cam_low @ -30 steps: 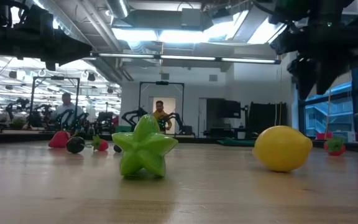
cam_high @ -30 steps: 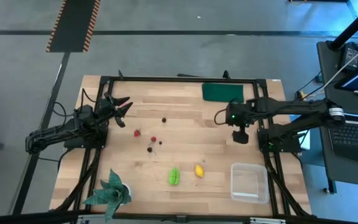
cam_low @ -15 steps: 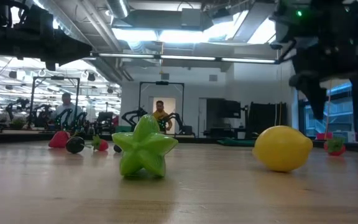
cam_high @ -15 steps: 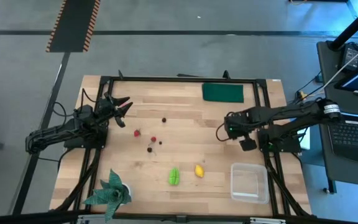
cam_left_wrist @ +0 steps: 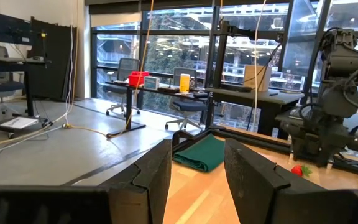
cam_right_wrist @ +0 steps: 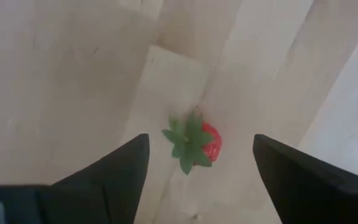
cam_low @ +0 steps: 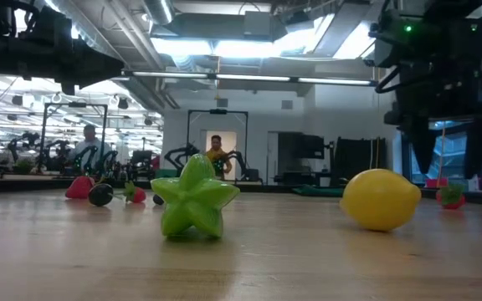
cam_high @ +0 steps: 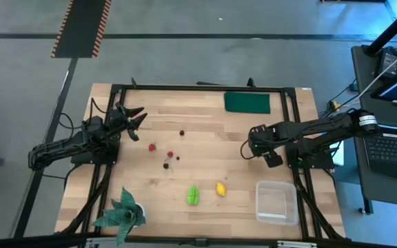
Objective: Pick and placing Produce into tupperware
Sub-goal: Put the right red strawberry into the transparent bin
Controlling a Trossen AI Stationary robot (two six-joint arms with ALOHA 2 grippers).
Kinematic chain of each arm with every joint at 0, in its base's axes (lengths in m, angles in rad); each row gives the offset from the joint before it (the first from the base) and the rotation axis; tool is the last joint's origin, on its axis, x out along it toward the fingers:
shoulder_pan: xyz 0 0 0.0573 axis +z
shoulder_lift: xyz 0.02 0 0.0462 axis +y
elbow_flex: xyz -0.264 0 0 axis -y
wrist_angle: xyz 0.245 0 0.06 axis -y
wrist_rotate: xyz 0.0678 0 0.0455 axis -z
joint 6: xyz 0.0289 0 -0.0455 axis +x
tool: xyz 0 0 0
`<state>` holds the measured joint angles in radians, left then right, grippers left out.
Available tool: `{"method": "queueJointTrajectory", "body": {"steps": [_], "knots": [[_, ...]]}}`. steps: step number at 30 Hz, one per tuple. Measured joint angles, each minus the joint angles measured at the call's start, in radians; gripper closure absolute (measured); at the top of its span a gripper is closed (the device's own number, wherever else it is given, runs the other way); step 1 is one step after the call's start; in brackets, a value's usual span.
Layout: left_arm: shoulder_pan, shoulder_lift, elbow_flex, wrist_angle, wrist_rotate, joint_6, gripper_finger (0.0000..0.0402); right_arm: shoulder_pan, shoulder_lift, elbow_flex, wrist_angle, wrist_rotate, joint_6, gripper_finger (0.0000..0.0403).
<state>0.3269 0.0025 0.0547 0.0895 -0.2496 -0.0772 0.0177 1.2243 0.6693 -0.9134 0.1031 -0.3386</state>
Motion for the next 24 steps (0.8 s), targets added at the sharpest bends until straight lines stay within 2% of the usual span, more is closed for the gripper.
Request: {"method": "queueJointTrajectory", "body": {"steps": [7,14,24], "knots": [[0.0,0.0,0.0,0.0,0.0,-0.001,0.0262,0.0,0.0,-0.059,0.032,0.0,-0.034,0.0118],[0.0,0.0,0.0,0.0,0.0,-0.001,0.0262,-0.001,0.0,-0.113,0.115,0.054,-0.053,0.0118],[0.0,0.0,0.0,0.0,-0.006,-0.001,0.0262,-0.001,0.0,-0.121,0.122,0.054,-0.06,0.0118]]}}
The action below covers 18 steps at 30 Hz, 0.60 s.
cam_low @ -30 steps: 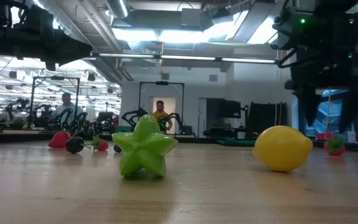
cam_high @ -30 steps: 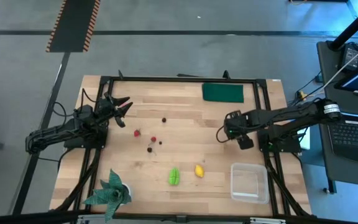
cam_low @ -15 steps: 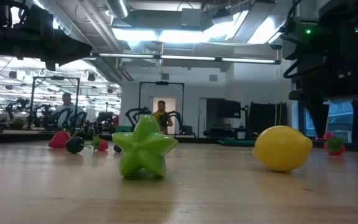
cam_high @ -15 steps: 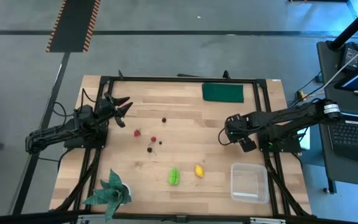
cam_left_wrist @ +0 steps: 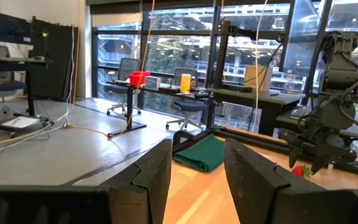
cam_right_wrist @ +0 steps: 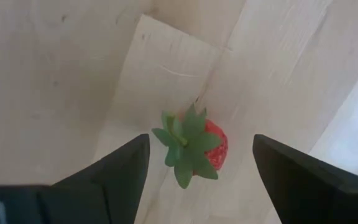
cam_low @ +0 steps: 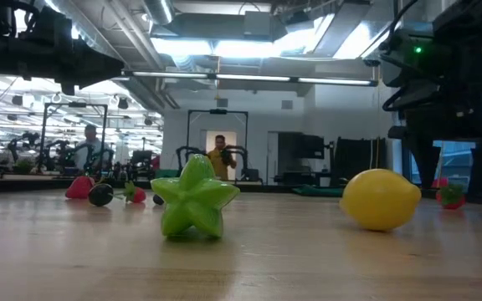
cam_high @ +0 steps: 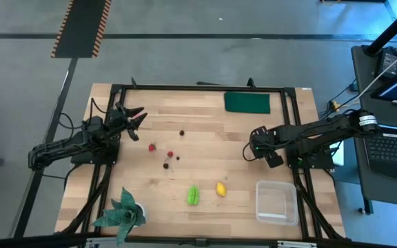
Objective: Pick and placing Produce into tupperware
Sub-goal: Put the right red strawberry into the transparent bin
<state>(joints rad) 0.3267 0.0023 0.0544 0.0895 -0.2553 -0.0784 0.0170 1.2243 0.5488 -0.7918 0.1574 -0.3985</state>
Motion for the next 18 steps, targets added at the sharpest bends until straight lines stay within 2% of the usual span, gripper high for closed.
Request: {"method": "queueJointTrajectory", "body": {"steps": [12,18], "knots": [[0.0,0.0,0.0,0.0,-0.017,0.0,0.0262,0.0,0.144,0.007,0.009,-0.003,-0.005,0.0118],[0.0,0.0,0.0,0.0,-0.018,0.0,0.0262,0.001,0.141,0.004,0.011,-0.008,-0.006,0.0143]]}}
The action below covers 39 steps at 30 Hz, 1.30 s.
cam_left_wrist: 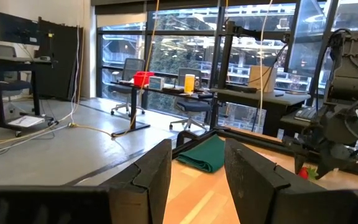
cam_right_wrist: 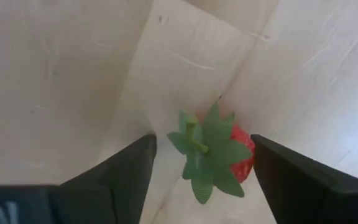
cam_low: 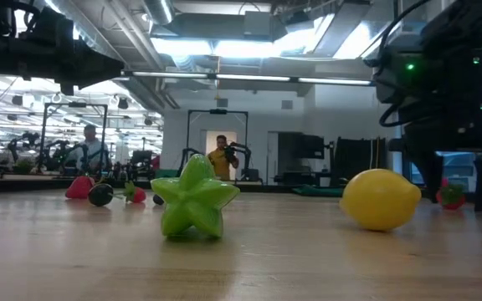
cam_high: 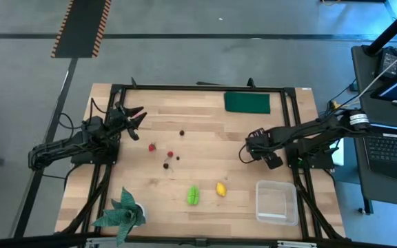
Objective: Pick and placing Produce into tupperware
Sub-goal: Put the right red strawberry into the transparent bin
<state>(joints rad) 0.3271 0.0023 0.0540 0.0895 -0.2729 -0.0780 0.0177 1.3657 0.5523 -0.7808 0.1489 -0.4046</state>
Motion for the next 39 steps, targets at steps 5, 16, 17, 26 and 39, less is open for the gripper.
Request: {"method": "queueJointTrajectory", "body": {"steps": [5,16,17,26,39], "knots": [[0.0,0.0,0.0,0.0,0.0,0.0,0.0262,0.0,-0.015,-0.002,0.004,-0.009,0.002,0.0183],[0.0,0.0,0.0,0.0,0.0,0.0,0.0262,0.0,-0.014,-0.002,0.004,-0.012,0.004,0.0251],[0.0,0.0,0.0,0.0,0.0,0.0,0.0262,0.0,-0.014,-0.002,0.004,-0.01,0.004,0.0254],[0.0,0.0,0.0,0.0,0.0,0.0,0.0262,-0.001,-0.009,0.027,0.007,0.031,0.013,0.0249],[0.0,0.0,0.0,0.0,0.0,0.0,0.0262,-0.001,-0.012,0.342,-0.191,0.017,0.17,0.0249]]}}
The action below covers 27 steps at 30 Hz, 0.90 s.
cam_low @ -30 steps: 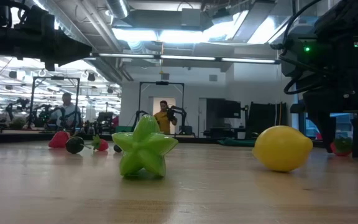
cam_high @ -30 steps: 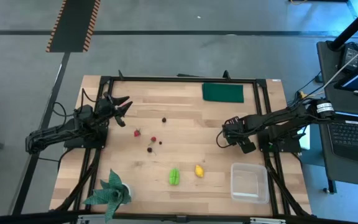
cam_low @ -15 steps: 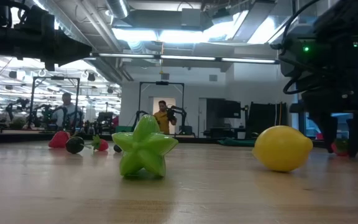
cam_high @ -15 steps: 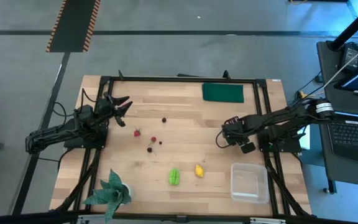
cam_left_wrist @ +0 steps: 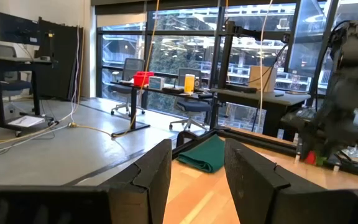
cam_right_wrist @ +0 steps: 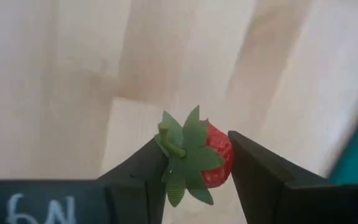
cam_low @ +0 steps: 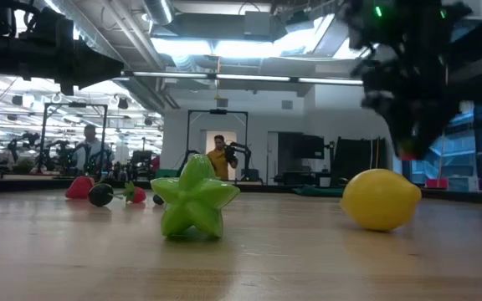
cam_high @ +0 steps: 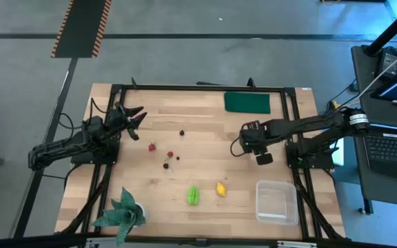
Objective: Pick and placing Produce into tupperware
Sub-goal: Put the right red strawberry into the transparent bin
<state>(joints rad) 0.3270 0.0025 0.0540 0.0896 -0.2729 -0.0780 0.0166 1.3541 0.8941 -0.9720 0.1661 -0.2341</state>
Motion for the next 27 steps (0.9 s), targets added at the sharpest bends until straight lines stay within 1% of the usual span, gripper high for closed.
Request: {"method": "queueJointTrajectory", "body": {"steps": [4,7,12,14,18,22,27], "knots": [[0.0,0.0,0.0,0.0,0.0,0.0,0.0262,0.0,0.0,0.155,-0.084,-0.007,0.115,0.0256],[0.0,0.0,0.0,0.0,0.0,0.0,0.0262,0.0,-0.001,0.271,-0.155,-0.04,0.236,0.0259],[0.0,0.0,0.0,0.0,0.0,0.0,0.0262,0.03,-0.002,0.403,-0.281,-0.082,0.504,0.0249],[0.0,0.0,0.0,0.0,0.0,0.0,0.0262,0.056,-0.002,0.432,-0.328,-0.096,0.641,0.0248],[0.0,0.0,0.0,0.0,0.0,0.0,0.0262,0.131,-0.002,0.453,-0.394,-0.168,0.901,0.0254],[0.0,0.0,0.0,0.0,0.0,0.002,0.0262,0.248,-0.002,0.453,-0.406,-0.226,1.129,0.0257],[0.0,0.0,0.0,0.0,0.0,0.003,0.0262,0.412,-0.002,0.453,-0.406,-0.231,1.374,0.0244]]}}
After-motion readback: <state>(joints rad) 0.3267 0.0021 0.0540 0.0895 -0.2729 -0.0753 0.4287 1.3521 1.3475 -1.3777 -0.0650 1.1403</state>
